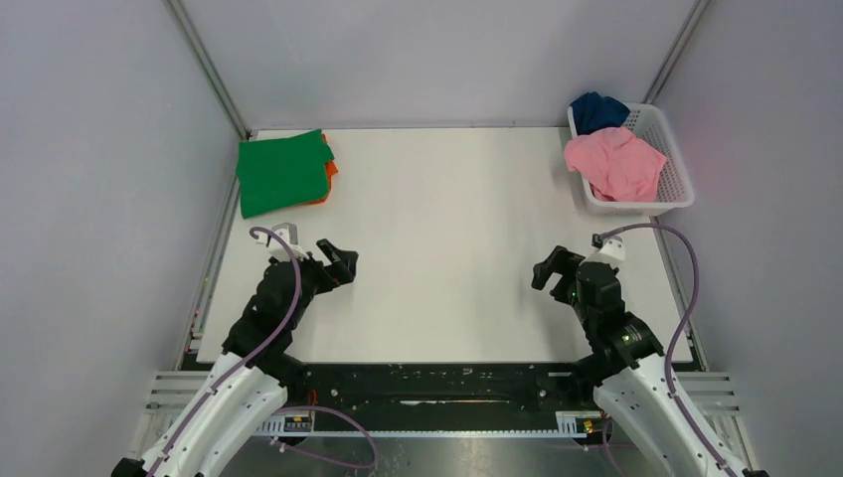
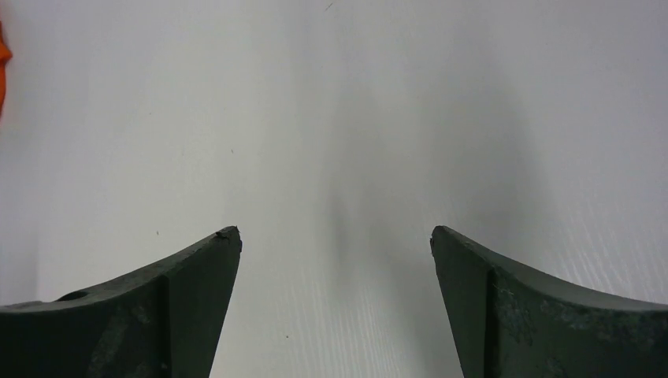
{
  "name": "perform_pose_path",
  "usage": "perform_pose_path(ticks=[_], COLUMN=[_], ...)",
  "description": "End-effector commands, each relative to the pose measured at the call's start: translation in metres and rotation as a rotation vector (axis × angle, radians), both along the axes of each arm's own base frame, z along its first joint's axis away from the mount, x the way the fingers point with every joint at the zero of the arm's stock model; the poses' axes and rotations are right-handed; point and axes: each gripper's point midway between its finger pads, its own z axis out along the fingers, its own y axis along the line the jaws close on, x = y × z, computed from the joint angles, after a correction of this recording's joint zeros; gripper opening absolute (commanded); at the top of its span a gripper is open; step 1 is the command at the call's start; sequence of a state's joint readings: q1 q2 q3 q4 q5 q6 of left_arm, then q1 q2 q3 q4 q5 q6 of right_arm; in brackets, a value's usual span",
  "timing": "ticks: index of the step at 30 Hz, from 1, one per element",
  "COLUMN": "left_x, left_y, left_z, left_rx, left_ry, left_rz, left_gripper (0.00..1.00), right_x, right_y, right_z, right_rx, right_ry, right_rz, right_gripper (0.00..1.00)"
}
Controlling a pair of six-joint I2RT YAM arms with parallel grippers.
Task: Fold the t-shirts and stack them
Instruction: Grab crumpled tshirt from bin with the right arm
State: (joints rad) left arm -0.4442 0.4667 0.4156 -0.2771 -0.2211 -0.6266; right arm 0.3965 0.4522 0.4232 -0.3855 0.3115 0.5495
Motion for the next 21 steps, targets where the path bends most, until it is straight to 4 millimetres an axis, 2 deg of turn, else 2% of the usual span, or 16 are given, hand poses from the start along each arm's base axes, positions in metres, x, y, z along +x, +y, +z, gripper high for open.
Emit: perform_pose_path(ticks=[1,3,6,7,9,11,12,13,14,16,17,20,21], left_x=[0.006,0.007,0.010,0.011,0.012,0.013,0.013,0.013,0.013,0.014,0.014,0.016,0.017], left_y=[-0.001,-0.002,-0.005,-0.006,-0.007,-0.006,-0.005,-0.004,-0.003,-0.003,-0.004,-0.007,-0.007], left_z=[0.022,0.021,0.020,0.019,0.017,0.014,0.013,0.013,0.013,0.013,0.012,0.009,0.007], left_rx=[-0.028,-0.035,-0.044,-0.042,-0.033,-0.020,-0.013,-0.008,-0.005,-0.010,-0.017,-0.024,-0.019], left_ry=[-0.059,-0.061,-0.067,-0.062,-0.051,-0.037,-0.030,-0.027,-0.025,-0.033,-0.040,-0.044,-0.035], left_rz=[0.010,0.010,0.001,-0.002,-0.004,-0.001,0.003,0.007,0.011,0.015,0.014,0.000,0.002], left_gripper=[0.99,0.99,0.99,0.99,0.99,0.99,0.99,0.99,0.99,0.99,0.99,0.99,0.99], right_x=[0.011,0.019,0.032,0.038,0.058,0.084,0.099,0.111,0.127,0.155,0.168,0.197,0.209], right_y=[0.003,0.010,0.050,0.054,0.049,0.034,0.027,0.020,0.011,-0.021,-0.047,-0.101,-0.118], right_z=[0.027,0.039,0.065,0.071,0.082,0.097,0.099,0.111,0.111,0.119,0.120,0.124,0.131], right_rx=[-0.010,-0.012,0.042,0.036,-0.039,-0.079,-0.060,-0.007,0.054,0.086,0.054,-0.070,-0.104], right_ry=[-0.048,-0.084,-0.122,-0.108,-0.080,-0.054,-0.026,-0.026,0.008,0.047,0.074,0.148,0.151], right_rz=[0.012,0.049,0.246,0.254,0.224,0.154,0.143,0.130,0.111,0.005,-0.069,-0.207,-0.253], right_gripper=[0.99,1.00,0.99,1.00,0.99,0.99,1.00,1.00,0.99,0.99,0.99,1.00,1.00])
